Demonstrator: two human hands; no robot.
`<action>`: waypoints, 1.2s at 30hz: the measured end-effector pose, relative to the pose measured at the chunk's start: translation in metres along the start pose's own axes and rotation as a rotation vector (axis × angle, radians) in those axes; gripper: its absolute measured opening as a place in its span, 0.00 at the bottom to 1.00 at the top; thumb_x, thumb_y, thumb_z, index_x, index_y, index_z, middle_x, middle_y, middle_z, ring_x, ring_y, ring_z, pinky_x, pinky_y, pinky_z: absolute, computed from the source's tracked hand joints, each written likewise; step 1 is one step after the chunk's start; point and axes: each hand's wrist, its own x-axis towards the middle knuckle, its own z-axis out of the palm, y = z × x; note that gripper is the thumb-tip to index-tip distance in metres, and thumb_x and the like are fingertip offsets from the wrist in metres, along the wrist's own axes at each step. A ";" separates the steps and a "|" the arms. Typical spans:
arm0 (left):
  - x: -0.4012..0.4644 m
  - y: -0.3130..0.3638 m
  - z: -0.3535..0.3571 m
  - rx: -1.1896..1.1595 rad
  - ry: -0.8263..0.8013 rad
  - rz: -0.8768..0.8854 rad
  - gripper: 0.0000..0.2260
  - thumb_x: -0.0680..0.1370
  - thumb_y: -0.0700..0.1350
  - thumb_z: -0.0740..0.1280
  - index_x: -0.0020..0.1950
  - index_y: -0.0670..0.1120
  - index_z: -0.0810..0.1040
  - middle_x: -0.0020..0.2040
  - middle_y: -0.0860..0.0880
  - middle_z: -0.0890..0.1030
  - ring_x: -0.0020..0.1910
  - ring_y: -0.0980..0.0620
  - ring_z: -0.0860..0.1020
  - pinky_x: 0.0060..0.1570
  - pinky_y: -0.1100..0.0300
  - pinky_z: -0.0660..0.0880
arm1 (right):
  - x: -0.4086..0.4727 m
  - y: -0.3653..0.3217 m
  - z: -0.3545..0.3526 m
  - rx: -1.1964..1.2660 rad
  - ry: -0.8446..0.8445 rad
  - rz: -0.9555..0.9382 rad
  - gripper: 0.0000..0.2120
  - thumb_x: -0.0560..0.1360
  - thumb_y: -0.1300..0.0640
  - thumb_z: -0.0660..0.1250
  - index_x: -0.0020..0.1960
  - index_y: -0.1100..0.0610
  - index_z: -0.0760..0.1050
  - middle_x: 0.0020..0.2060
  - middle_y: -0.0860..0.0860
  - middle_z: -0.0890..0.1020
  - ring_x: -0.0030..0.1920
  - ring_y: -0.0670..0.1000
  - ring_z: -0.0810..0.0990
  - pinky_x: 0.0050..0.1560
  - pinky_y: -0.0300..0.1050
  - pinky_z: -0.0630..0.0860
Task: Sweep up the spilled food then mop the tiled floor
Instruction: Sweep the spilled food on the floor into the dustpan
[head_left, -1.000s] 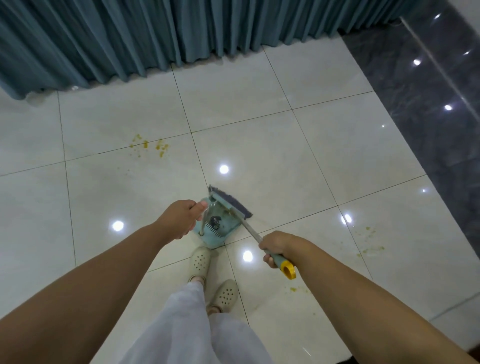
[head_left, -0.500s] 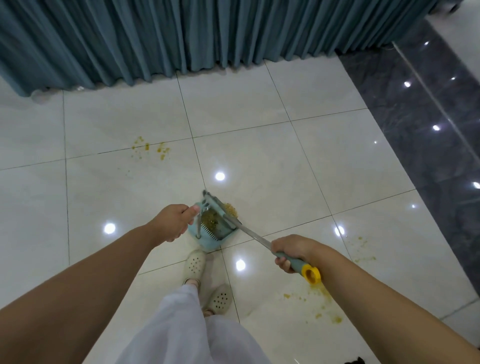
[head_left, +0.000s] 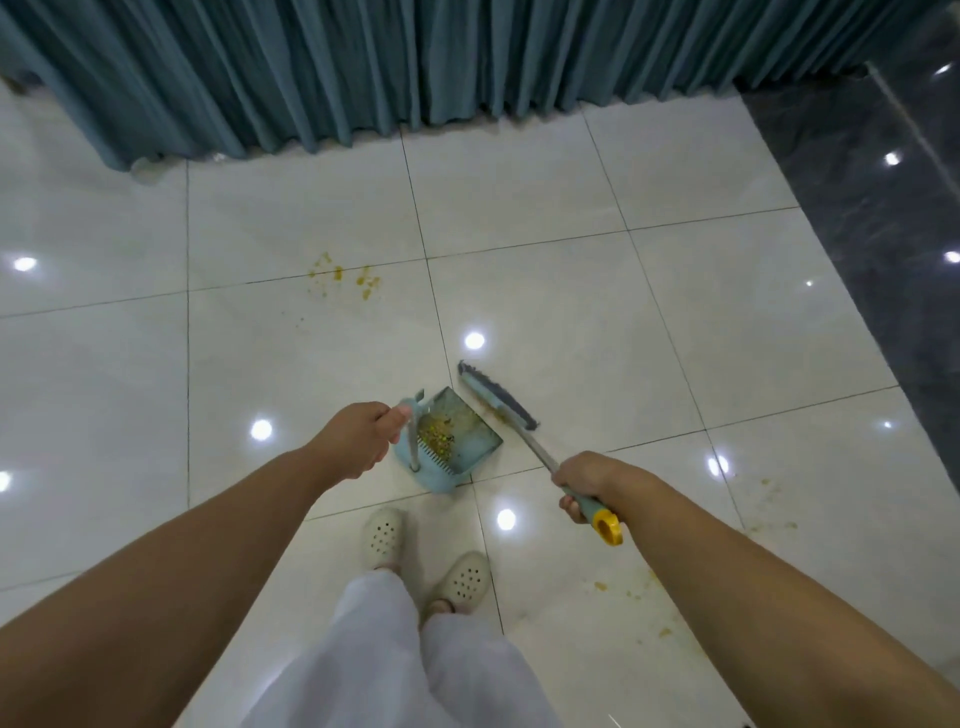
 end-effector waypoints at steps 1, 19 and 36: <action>0.000 0.001 -0.001 0.005 0.000 0.004 0.22 0.79 0.59 0.57 0.39 0.42 0.73 0.27 0.48 0.70 0.22 0.53 0.64 0.22 0.66 0.62 | -0.003 0.005 0.005 0.005 -0.018 0.010 0.07 0.80 0.60 0.58 0.53 0.65 0.67 0.32 0.57 0.72 0.25 0.48 0.68 0.20 0.34 0.68; -0.011 -0.021 -0.021 -0.007 -0.056 0.071 0.24 0.78 0.62 0.56 0.40 0.42 0.74 0.28 0.47 0.71 0.23 0.52 0.66 0.23 0.65 0.64 | -0.035 -0.004 0.008 0.067 0.036 -0.003 0.05 0.80 0.60 0.58 0.48 0.63 0.68 0.32 0.57 0.72 0.24 0.48 0.66 0.19 0.32 0.66; -0.010 -0.057 -0.062 0.223 -0.071 0.129 0.22 0.80 0.60 0.53 0.38 0.44 0.72 0.30 0.47 0.73 0.27 0.51 0.69 0.26 0.63 0.65 | -0.053 0.011 0.106 0.248 -0.103 0.030 0.03 0.78 0.63 0.58 0.47 0.62 0.67 0.29 0.56 0.72 0.17 0.46 0.67 0.18 0.33 0.67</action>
